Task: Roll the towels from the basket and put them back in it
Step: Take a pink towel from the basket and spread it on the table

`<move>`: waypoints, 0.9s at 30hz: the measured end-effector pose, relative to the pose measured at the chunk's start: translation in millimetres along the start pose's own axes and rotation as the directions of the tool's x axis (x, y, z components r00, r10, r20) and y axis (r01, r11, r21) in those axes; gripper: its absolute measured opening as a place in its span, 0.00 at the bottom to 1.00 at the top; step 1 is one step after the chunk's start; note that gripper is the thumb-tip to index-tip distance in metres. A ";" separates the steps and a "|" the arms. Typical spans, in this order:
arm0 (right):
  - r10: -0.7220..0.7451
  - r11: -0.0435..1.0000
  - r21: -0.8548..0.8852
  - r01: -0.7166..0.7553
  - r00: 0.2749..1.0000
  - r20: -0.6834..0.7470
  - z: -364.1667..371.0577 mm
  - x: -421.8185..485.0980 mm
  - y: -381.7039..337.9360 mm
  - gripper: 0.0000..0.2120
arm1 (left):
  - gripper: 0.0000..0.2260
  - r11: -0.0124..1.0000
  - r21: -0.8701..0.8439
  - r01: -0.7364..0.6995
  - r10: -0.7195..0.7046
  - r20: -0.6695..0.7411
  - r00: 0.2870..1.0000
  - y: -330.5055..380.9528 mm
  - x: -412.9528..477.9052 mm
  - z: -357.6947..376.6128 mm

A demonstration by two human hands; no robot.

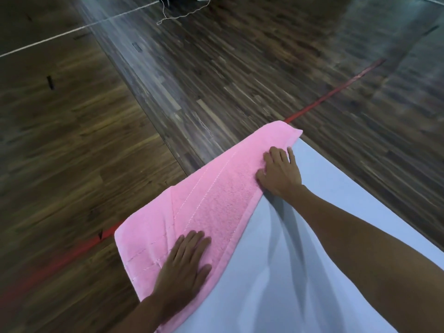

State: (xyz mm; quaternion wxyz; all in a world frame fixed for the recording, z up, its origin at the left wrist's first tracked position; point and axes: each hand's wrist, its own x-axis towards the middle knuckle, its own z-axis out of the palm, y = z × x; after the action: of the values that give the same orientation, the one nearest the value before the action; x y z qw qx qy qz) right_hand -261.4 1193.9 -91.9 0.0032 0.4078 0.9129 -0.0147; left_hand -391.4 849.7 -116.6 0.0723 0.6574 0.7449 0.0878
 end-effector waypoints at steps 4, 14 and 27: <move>-0.104 0.992 0.085 0.096 0.989 0.101 1.6 11.9 4.0 0.36 | 0.27 1.000 0.021 0.016 -0.018 0.090 0.996 2.8 2.1 -4.4; -0.139 0.981 0.155 0.120 0.983 0.122 19.8 -7.8 22.6 0.31 | 0.30 0.996 0.061 0.058 -0.066 0.141 0.988 3.6 4.5 -3.1; 0.010 0.991 0.127 -0.029 0.989 0.147 21.0 -199.6 93.7 0.36 | 0.32 0.990 0.131 -0.047 0.020 0.201 0.979 94.4 -72.7 13.4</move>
State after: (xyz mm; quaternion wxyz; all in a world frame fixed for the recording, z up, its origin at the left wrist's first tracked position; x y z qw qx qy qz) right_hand -58.5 1107.1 -111.6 0.0439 0.4142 0.9032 -0.1035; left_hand -288.0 789.4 -108.9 0.1002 0.6789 0.7269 -0.0280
